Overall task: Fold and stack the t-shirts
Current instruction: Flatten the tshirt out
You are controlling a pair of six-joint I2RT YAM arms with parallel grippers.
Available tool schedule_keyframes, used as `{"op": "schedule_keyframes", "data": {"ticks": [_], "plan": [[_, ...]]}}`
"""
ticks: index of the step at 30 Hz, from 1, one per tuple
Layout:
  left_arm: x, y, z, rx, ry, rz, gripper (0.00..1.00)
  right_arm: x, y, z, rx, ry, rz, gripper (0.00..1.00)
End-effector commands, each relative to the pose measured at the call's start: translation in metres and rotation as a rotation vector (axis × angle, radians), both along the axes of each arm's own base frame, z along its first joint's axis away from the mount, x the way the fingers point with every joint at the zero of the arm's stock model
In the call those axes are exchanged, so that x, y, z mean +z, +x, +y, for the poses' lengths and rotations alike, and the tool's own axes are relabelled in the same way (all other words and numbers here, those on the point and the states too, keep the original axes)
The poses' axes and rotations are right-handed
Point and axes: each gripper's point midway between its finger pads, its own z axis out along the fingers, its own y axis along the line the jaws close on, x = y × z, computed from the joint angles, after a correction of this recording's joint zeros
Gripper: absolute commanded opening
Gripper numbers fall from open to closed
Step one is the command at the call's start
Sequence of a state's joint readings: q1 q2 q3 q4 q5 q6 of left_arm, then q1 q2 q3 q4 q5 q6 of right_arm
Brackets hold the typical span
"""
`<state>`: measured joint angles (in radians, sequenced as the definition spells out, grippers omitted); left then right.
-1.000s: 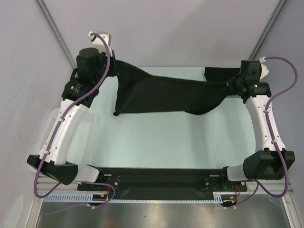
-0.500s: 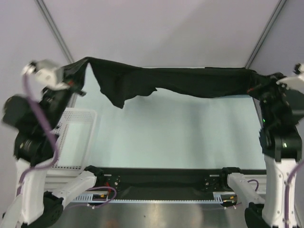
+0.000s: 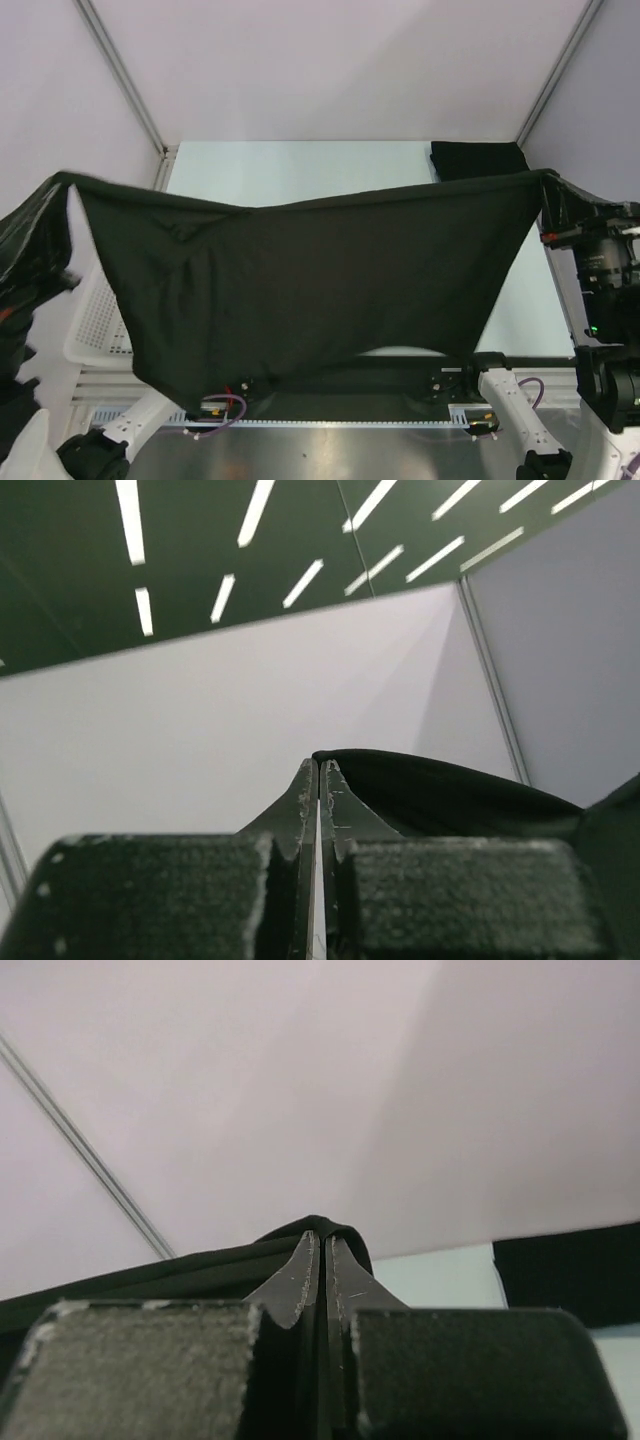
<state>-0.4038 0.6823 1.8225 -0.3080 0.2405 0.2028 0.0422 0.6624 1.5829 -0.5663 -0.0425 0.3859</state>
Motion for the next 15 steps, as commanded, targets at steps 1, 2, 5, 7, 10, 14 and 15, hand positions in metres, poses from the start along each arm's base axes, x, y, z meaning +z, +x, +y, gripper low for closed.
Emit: {"op": "schedule_keyframes", "data": {"ticks": [1, 2, 5, 7, 10, 14, 15], "plan": [[-0.048, 0.122, -0.042, 0.067, 0.113, 0.226, 0.00, -0.066, 0.055, -0.006, -0.045, -0.024, 0.240, 0.00], [-0.062, 0.149, -0.052, 0.079, 0.138, 0.271, 0.00, -0.078, 0.068, -0.005, -0.047, -0.021, 0.267, 0.00], [-0.120, 0.229, -0.075, 0.149, 0.223, 0.391, 0.00, -0.135, 0.109, -0.009, -0.076, -0.009, 0.381, 0.00], [-0.163, 0.273, -0.086, 0.204, 0.290, 0.433, 0.00, -0.180, 0.143, -0.008, -0.081, -0.002, 0.461, 0.00], [-0.241, 0.352, -0.103, 0.260, 0.371, 0.552, 0.00, -0.228, 0.188, -0.015, -0.122, -0.011, 0.547, 0.00], [-0.353, 0.452, -0.113, 0.255, 0.412, 0.757, 0.00, -0.305, 0.249, -0.027, -0.165, -0.048, 0.658, 0.00], [-0.383, 0.474, -0.114, 0.274, 0.406, 0.827, 0.00, -0.316, 0.261, -0.029, -0.173, -0.060, 0.668, 0.00]]}}
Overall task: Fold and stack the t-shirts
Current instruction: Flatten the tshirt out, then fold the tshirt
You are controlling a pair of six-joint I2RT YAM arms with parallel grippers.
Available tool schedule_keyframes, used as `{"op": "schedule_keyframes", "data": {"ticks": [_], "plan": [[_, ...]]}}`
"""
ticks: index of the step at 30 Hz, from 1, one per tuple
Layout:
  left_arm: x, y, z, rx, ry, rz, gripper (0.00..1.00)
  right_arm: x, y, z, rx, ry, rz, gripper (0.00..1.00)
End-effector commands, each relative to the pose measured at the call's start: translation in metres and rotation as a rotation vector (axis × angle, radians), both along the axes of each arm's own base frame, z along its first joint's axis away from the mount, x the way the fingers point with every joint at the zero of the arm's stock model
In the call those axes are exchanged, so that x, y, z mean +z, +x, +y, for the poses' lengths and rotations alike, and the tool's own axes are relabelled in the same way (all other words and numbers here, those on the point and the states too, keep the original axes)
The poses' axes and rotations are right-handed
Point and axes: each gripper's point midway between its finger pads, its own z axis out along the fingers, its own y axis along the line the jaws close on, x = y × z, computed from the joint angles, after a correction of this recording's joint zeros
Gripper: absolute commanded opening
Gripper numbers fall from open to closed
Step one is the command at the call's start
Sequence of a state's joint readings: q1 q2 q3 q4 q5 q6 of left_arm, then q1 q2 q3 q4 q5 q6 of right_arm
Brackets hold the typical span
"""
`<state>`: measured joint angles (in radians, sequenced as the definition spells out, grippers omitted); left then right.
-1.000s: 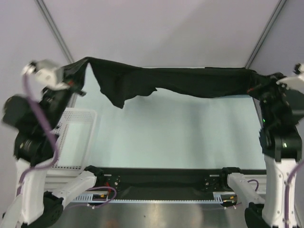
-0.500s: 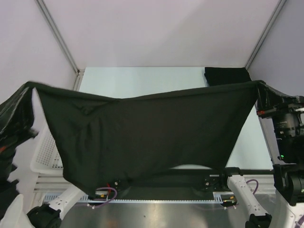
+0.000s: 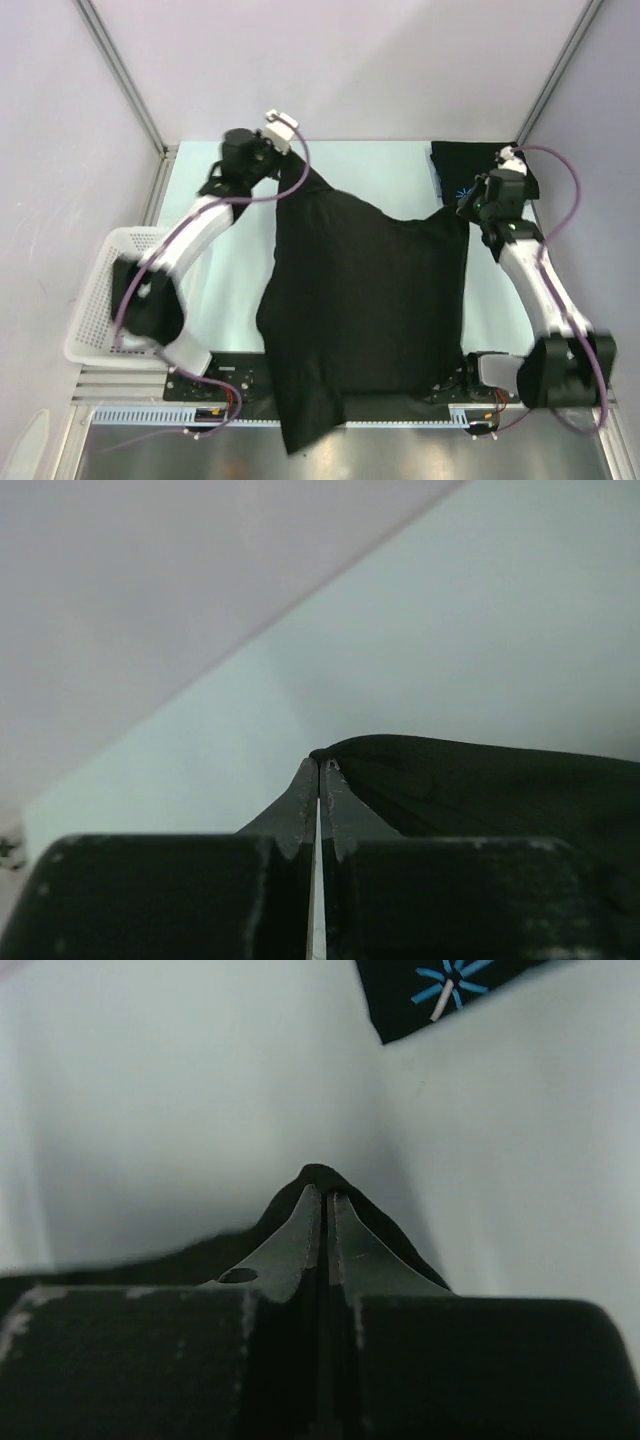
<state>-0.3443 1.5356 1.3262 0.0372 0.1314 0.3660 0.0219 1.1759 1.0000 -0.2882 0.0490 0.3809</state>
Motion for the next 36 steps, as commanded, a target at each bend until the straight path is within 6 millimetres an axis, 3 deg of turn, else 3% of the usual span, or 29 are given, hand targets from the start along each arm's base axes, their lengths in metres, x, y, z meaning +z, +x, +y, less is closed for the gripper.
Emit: {"op": "schedule_keyframes", "data": {"ticks": [1, 3, 4, 5, 6, 7, 8, 9, 13, 18, 20, 21, 24, 28, 33, 36], "plan": [[-0.041, 0.079, -0.001, 0.072, -0.010, 0.006, 0.00, -0.018, 0.063, -0.027, -0.063, -0.070, -0.094, 0.00], [-0.084, 0.110, -0.013, 0.064, -0.019, 0.092, 0.00, -0.036, 0.086, -0.037, -0.080, -0.082, -0.061, 0.00], [-0.110, 0.135, -0.026, 0.043, -0.014, 0.125, 0.00, -0.062, 0.097, -0.047, -0.099, -0.087, -0.007, 0.00], [-0.127, 0.143, -0.027, 0.059, -0.005, 0.168, 0.00, -0.074, 0.104, -0.052, -0.111, -0.093, 0.019, 0.00], [-0.137, 0.151, -0.030, 0.070, -0.023, 0.194, 0.00, -0.067, 0.117, -0.057, -0.120, -0.092, 0.009, 0.00], [-0.134, 0.165, -0.030, 0.098, -0.031, 0.182, 0.00, -0.079, 0.119, -0.062, -0.127, -0.093, 0.050, 0.00], [-0.157, 0.172, -0.029, 0.122, -0.035, 0.220, 0.00, -0.096, 0.125, -0.064, -0.125, -0.105, 0.089, 0.00], [-0.160, 0.176, -0.028, 0.137, -0.041, 0.219, 0.00, -0.099, 0.129, -0.065, -0.123, -0.111, 0.091, 0.00], [-0.170, 0.177, -0.021, 0.149, -0.056, 0.235, 0.00, -0.117, 0.138, -0.063, -0.111, -0.097, 0.122, 0.00], [-0.164, 0.172, -0.015, 0.150, -0.054, 0.238, 0.00, -0.127, 0.146, -0.063, -0.112, -0.084, 0.138, 0.00], [-0.163, 0.167, -0.013, 0.163, -0.070, 0.249, 0.00, -0.122, 0.153, -0.063, -0.103, -0.074, 0.129, 0.00], [-0.150, 0.162, -0.012, 0.164, -0.081, 0.241, 0.00, -0.131, 0.148, -0.062, -0.102, -0.065, 0.171, 0.00], [-0.143, 0.149, -0.008, 0.195, -0.124, 0.270, 0.00, -0.125, 0.150, -0.065, -0.108, -0.050, 0.199, 0.00], [-0.113, 0.118, -0.005, 0.211, -0.207, 0.320, 0.00, -0.122, 0.151, -0.064, -0.093, -0.011, 0.224, 0.00], [-0.104, 0.086, -0.003, 0.221, -0.261, 0.396, 0.00, -0.128, 0.145, -0.067, -0.097, 0.015, 0.317, 0.00], [-0.105, 0.067, 0.001, 0.234, -0.273, 0.443, 0.00, -0.122, 0.140, -0.070, -0.095, 0.037, 0.315, 0.00]]}}
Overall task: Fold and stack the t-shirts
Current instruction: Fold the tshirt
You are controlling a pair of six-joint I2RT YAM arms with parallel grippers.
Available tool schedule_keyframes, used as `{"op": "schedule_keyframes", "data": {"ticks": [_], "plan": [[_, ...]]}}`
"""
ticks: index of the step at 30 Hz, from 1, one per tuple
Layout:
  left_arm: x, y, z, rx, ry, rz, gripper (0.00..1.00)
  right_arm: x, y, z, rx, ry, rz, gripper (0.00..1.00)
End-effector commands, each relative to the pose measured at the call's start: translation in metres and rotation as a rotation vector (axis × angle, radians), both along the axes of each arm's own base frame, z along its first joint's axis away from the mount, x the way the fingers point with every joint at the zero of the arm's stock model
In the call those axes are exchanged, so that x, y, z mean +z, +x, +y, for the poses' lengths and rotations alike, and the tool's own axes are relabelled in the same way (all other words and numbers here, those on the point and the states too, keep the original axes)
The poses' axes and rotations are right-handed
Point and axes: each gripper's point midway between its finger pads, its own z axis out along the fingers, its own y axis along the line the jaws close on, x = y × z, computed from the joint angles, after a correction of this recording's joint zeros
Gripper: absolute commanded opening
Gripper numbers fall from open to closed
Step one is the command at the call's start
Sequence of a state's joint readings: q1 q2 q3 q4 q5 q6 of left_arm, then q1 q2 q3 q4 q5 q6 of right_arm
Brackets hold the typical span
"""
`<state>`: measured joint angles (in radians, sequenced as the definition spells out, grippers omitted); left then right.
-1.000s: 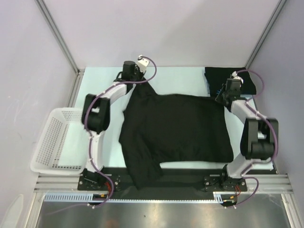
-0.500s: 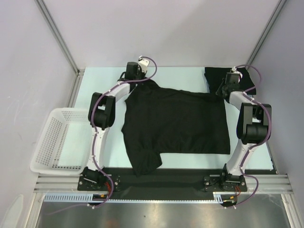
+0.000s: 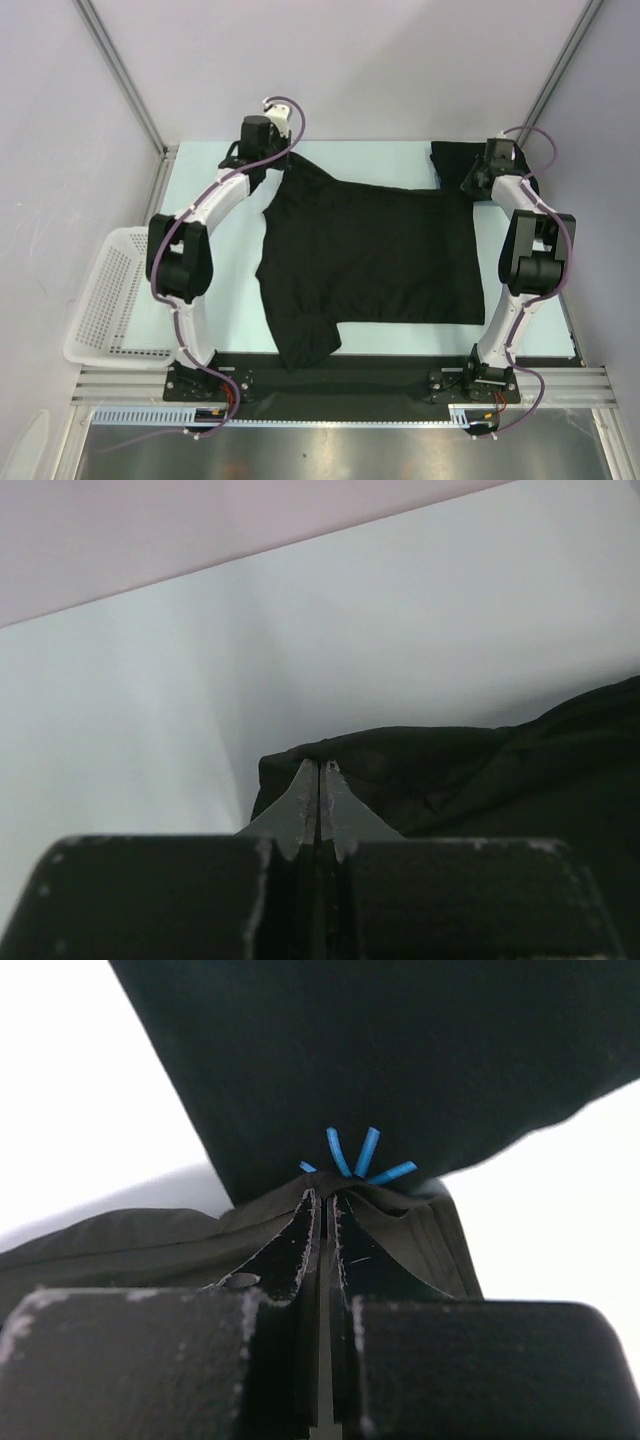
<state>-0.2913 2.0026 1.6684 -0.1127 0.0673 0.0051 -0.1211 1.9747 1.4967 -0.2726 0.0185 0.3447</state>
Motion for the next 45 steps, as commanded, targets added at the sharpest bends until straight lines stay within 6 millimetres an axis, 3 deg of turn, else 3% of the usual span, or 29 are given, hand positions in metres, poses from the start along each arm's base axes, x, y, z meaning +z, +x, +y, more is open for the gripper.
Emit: {"op": "schedule_keyframes", "data": {"ticks": [1, 5, 12, 18, 20, 21, 22, 29, 35, 45], "plan": [[0.017, -0.027, 0.003, 0.008, -0.073, 0.050, 0.00, 0.010, -0.008, -0.004, -0.010, 0.039, 0.025, 0.00], [0.014, -0.047, 0.001, -0.017, -0.081, 0.119, 0.00, 0.019, -0.018, -0.005, 0.003, 0.047, 0.038, 0.00], [0.010, -0.086, 0.015, 0.048, -0.108, 0.200, 0.00, 0.019, -0.051, -0.001, 0.004, 0.089, 0.091, 0.00], [-0.014, -0.121, 0.019, 0.080, -0.138, 0.321, 0.00, 0.009, -0.074, 0.001, -0.001, 0.096, 0.131, 0.00], [-0.007, -0.131, 0.021, 0.082, -0.161, 0.305, 0.00, 0.007, -0.079, 0.002, 0.001, 0.099, 0.148, 0.00], [-0.018, -0.141, 0.022, 0.085, -0.166, 0.335, 0.00, 0.006, -0.080, 0.001, 0.001, 0.095, 0.153, 0.00], [-0.013, -0.146, 0.023, 0.087, -0.173, 0.328, 0.00, 0.006, -0.081, 0.001, 0.004, 0.092, 0.155, 0.00], [-0.037, -0.185, 0.025, 0.084, -0.199, 0.426, 0.00, -0.002, -0.091, -0.002, 0.009, 0.067, 0.198, 0.00], [-0.050, -0.203, 0.021, 0.076, -0.238, 0.471, 0.00, -0.006, -0.094, -0.002, 0.010, 0.068, 0.212, 0.00], [-0.066, -0.214, 0.019, 0.073, -0.242, 0.520, 0.00, -0.018, -0.101, -0.005, 0.005, 0.052, 0.258, 0.00]]}}
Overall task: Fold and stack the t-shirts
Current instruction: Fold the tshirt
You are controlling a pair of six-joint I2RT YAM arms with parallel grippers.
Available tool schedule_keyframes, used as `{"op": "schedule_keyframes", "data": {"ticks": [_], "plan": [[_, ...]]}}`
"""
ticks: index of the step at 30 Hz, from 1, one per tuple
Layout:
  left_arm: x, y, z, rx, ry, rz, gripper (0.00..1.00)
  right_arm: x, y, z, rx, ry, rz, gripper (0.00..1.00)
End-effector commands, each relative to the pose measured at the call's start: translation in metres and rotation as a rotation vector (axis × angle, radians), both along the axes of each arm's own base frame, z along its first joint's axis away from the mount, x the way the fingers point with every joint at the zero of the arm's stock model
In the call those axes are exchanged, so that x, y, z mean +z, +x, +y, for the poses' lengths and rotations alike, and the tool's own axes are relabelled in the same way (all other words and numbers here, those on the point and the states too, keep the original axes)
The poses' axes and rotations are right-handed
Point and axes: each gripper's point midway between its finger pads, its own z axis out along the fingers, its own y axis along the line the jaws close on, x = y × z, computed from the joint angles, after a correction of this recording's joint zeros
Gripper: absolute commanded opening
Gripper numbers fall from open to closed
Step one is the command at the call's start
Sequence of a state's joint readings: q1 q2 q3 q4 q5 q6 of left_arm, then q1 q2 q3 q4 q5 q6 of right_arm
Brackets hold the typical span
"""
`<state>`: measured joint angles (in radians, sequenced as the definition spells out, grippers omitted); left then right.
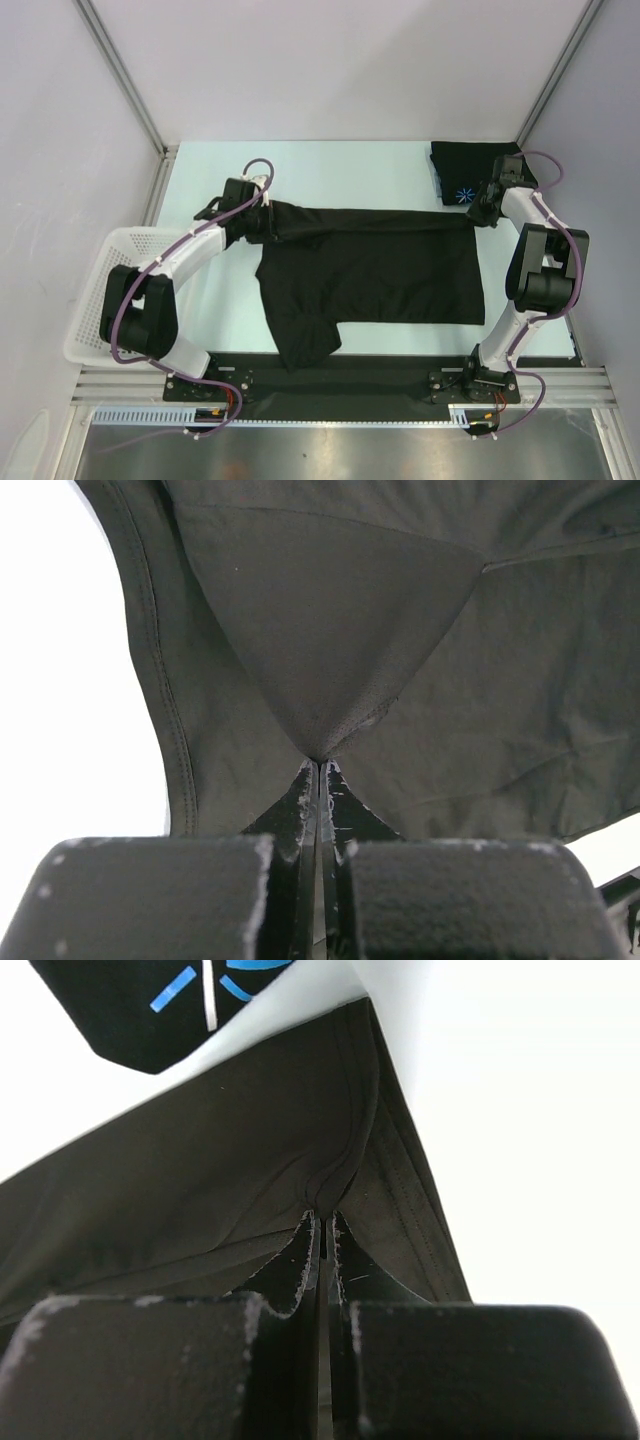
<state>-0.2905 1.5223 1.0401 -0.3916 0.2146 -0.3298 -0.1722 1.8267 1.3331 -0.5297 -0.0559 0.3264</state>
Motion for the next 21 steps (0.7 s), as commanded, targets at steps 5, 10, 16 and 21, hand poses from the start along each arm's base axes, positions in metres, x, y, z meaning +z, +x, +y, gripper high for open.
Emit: {"op": "schedule_keyframes", "data": {"ticks": [5, 10, 16, 21], "plan": [[0.006, -0.009, -0.004, -0.006, -0.040, -0.015, 0.00, 0.002, -0.006, -0.007, -0.005, -0.032, 0.013, 0.00], [-0.001, -0.018, -0.003, -0.002, -0.044, 0.005, 0.00, -0.002, -0.007, -0.009, -0.008, -0.038, 0.025, 0.00], [-0.001, -0.024, -0.006, -0.003, -0.067, 0.012, 0.00, -0.007, -0.008, -0.007, -0.007, -0.032, 0.031, 0.00], [0.001, -0.030, -0.017, -0.023, -0.099, 0.020, 0.00, -0.012, -0.011, -0.008, -0.006, -0.040, 0.045, 0.00]]}}
